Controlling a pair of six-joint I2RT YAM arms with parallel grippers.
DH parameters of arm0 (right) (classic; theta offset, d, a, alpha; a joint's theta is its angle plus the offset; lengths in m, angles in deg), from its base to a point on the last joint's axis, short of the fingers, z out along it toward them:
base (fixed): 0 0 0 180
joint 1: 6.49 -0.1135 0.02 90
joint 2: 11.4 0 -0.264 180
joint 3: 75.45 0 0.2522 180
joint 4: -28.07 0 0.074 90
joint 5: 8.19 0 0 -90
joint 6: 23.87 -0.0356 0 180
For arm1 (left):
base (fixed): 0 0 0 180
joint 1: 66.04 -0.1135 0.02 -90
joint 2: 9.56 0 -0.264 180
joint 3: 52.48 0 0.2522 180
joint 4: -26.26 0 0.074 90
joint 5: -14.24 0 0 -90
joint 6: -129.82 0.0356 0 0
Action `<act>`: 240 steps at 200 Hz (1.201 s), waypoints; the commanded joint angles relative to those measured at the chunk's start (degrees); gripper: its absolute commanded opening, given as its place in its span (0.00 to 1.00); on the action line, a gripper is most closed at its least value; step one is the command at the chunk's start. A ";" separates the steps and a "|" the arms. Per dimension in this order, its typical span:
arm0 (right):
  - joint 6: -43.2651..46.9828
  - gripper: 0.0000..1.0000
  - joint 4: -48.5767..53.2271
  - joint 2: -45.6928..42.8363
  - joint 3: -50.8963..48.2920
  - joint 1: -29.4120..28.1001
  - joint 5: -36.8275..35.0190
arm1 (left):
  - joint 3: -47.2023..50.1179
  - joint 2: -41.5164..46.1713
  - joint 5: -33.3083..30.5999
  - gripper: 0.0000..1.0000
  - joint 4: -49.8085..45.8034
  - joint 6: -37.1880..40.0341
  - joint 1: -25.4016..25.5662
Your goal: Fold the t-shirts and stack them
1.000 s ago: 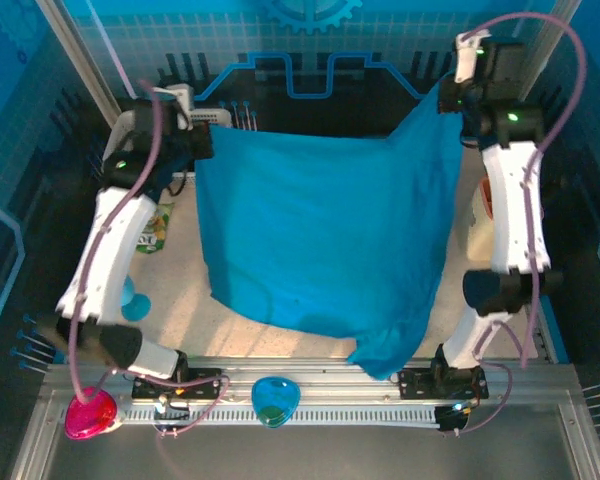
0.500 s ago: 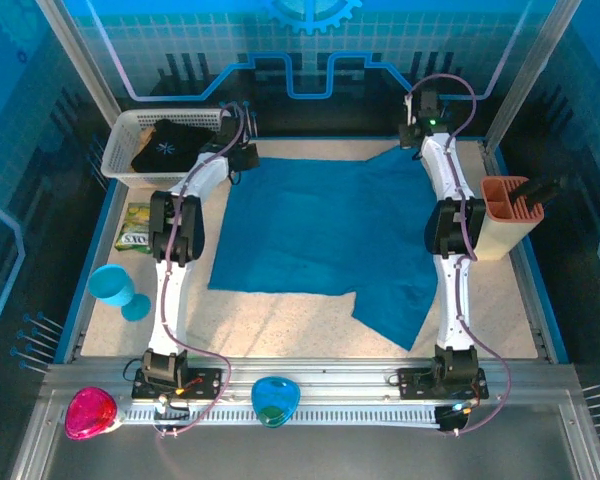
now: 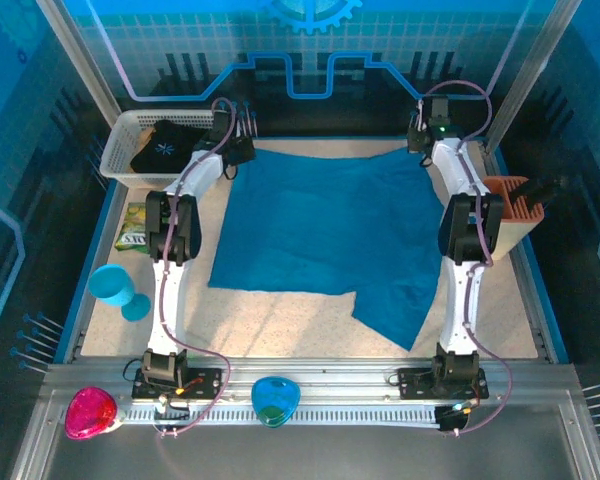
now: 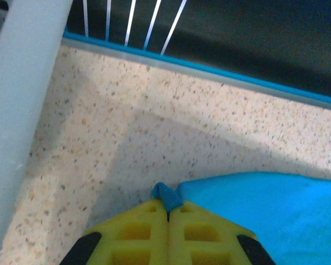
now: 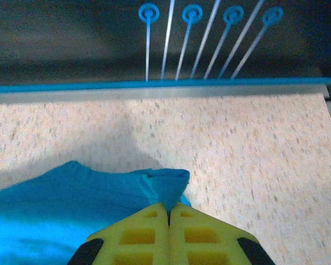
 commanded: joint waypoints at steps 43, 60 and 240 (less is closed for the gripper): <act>-2.18 0.00 -8.79 -20.77 -21.28 0.21 0.96 | 9.90 11.58 0.88 0.00 1.93 2.41 -1.19; -2.77 0.00 -9.59 -24.25 -25.97 0.30 1.34 | 12.53 13.63 0.57 0.00 2.79 3.13 -1.19; -8.41 0.00 -14.76 -48.99 -60.45 0.38 2.06 | 36.87 28.43 -0.05 0.00 8.19 2.32 -0.69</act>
